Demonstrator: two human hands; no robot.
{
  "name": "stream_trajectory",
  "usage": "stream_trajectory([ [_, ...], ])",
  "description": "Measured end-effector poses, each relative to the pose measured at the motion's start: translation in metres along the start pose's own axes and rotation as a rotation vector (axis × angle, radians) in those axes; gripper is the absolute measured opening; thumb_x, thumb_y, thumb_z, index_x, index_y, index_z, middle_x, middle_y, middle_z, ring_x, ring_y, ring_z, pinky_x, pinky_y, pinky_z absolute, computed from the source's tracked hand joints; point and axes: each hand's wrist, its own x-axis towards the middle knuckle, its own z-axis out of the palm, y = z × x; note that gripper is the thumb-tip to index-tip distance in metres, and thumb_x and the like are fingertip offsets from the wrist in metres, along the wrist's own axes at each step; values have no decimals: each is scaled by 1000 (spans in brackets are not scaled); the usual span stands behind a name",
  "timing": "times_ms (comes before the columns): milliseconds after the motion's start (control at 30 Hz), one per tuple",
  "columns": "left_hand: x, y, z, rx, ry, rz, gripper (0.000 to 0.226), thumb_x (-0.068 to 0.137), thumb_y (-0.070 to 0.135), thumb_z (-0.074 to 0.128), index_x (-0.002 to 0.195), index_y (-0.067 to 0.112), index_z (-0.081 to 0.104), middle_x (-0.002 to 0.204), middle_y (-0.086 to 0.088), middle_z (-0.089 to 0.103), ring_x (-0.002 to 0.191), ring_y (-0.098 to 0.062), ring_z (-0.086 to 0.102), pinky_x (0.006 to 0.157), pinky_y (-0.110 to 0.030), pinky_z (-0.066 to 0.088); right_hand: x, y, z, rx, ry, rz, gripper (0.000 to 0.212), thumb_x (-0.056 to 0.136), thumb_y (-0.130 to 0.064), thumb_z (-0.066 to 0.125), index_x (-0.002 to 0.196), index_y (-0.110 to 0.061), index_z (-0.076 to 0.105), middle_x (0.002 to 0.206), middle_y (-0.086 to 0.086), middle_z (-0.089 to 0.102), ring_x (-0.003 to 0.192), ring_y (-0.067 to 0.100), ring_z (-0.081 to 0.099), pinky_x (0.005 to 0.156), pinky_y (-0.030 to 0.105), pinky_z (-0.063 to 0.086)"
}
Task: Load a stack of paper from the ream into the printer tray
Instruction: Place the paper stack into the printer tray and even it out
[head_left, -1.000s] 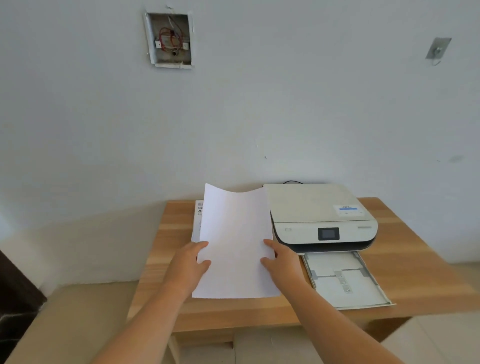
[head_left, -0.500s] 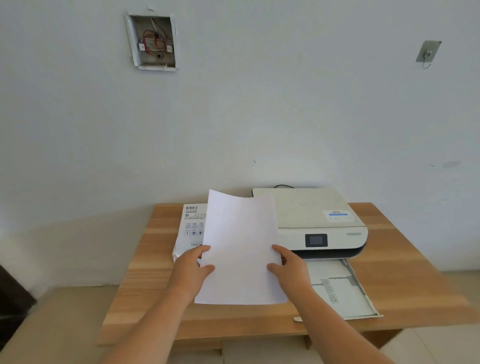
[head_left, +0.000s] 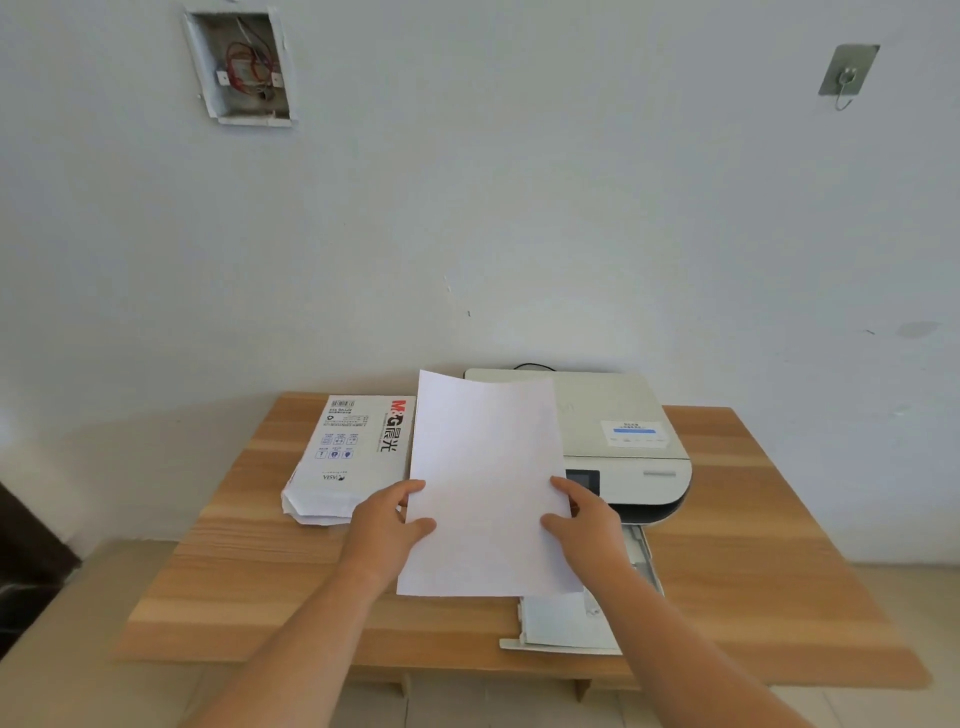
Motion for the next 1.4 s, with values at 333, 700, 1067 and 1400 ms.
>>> stream_trajectory([
  [333, -14, 20, 62, -25, -54, -28, 48, 79, 19, 76, 123, 26, 59, 85, 2, 52, 73, -10, 52, 65, -17, 43, 14, 40, -55, 6, -18, 50, 51, 88, -8, 61, 135, -25, 52, 111, -3, 56, 95, 18, 55, 80, 27, 45],
  [700, -2, 29, 93, -98, -169, 13, 48, 77, 18, 78, 121, 22, 60, 90, 6, 56, 79, -9, 54, 64, -15, 42, 9, 58, -85, 13, 66, 149, 51, 86, -11, 61, 133, -29, 54, 108, -4, 59, 89, 12, 58, 71, 25, 46],
  [1067, -10, 12, 120, -119, -257, -65, 48, 76, 20, 78, 120, 24, 60, 98, 4, 61, 87, -12, 59, 68, -22, 49, 5, 94, -93, 82, 61, 243, 48, 86, -10, 62, 130, -28, 57, 108, -7, 58, 89, 9, 56, 72, 26, 47],
  [1400, -33, 11, 152, -166, -261, -217, 44, 75, 15, 79, 114, 24, 61, 97, 2, 64, 83, -13, 60, 63, -17, 46, 24, 140, -110, 187, -74, 323, 50, 80, -10, 65, 127, -23, 60, 114, -2, 64, 94, 19, 66, 86, 40, 56],
])
